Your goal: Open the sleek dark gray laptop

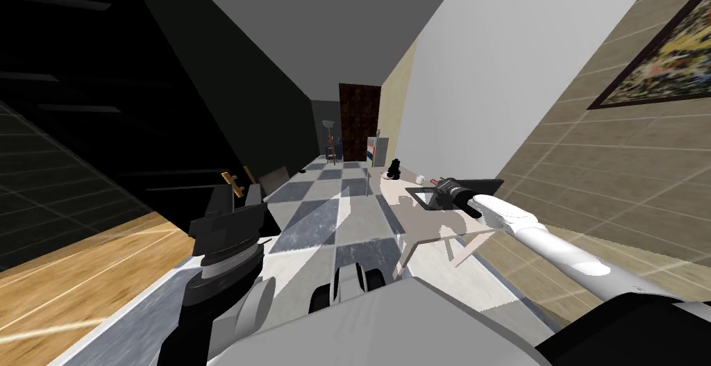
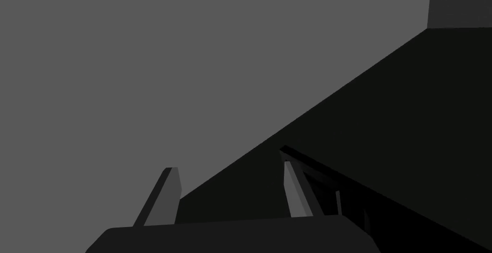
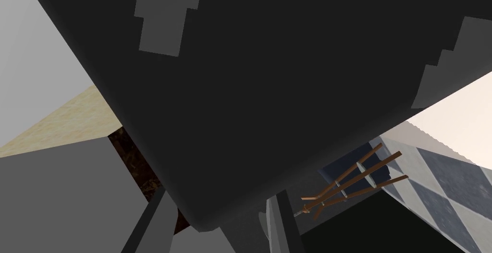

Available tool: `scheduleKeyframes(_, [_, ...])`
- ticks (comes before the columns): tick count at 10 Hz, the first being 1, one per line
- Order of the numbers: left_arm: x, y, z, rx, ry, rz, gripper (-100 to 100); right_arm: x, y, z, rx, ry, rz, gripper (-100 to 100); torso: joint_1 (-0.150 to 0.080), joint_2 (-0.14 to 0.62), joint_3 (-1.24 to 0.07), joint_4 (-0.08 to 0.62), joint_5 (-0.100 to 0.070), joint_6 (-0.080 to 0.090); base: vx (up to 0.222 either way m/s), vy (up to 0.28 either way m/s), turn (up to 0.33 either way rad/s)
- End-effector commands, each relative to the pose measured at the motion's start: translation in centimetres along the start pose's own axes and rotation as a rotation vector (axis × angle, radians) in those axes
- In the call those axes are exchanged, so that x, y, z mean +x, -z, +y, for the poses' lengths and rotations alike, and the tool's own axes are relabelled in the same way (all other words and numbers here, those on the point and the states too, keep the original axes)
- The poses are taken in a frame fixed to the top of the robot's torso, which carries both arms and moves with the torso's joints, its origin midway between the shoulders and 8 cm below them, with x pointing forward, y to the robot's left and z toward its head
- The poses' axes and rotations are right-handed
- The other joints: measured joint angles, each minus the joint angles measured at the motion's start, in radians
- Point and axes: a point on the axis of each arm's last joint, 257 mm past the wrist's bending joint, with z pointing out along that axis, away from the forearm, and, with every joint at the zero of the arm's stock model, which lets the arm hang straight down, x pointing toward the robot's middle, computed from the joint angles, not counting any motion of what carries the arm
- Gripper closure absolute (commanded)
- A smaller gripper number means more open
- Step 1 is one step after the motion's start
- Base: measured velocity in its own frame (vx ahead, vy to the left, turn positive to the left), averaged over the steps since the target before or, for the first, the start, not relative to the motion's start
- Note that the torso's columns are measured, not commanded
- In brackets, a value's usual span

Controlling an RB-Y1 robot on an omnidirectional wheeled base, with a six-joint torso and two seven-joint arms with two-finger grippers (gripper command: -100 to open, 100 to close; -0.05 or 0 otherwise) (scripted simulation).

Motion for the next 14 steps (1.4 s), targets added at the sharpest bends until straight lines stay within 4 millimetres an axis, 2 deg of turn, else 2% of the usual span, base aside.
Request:
scheduleKeyframes(1, [0.0,0.0,0.0,0.0,0.0,0.0,0,-3.6,0.2,2.7,-0.059,0.01,-0.083,100,0.002,0.001,0.001,0.0,0.0,0.0,0.188,0.087,-0.624])
scheduleKeyframes(2, [0.0,0.0,0.0,0.0,0.0,0.0,0,-4.5,0.3,2.9,-0.062,0.01,-0.101,100,0.007,-0.002,-0.001,0.0,0.003,-0.004,0.146,0.045,-0.1])
scheduleKeyframes(4, [0.0,0.0,0.0,0.0,0.0,0.0,0,-7.7,1.0,5.2,-0.112,0.02,-0.176,100,0.003,0.002,0.001,0.002,0.002,0.001,0.173,0.022,-0.419])
scheduleKeyframes(5, [0.0,0.0,0.0,0.0,0.0,0.0,0,-6.9,0.9,4.5,-0.098,0.018,-0.155,100,0.005,0.001,0.001,0.002,0.003,0.001,0.097,0.027,-0.088])
scheduleKeyframes(6, [0.0,0.0,0.0,0.0,0.0,0.0,0,-6.7,0.7,3.8,-0.093,-0.037,-0.146,-100,0.005,0.006,0.004,0.003,0.003,-0.001,0.032,0.029,0.028])
scheduleKeyframes(13, [0.0,0.0,0.0,0.0,0.0,0.0,0,-5.3,-0.2,0.0,-0.056,-0.241,-0.113,-100,0.006,0.003,0.002,0.002,0.003,0.001,0.028,0.046,0.001])
scheduleKeyframes(14, [0.0,0.0,0.0,0.0,0.0,0.0,0,-5.5,-0.2,0.3,-0.06,-0.22,-0.116,-100,0.006,0.003,0.002,0.002,0.003,0.001,0.016,0.021,0.0])
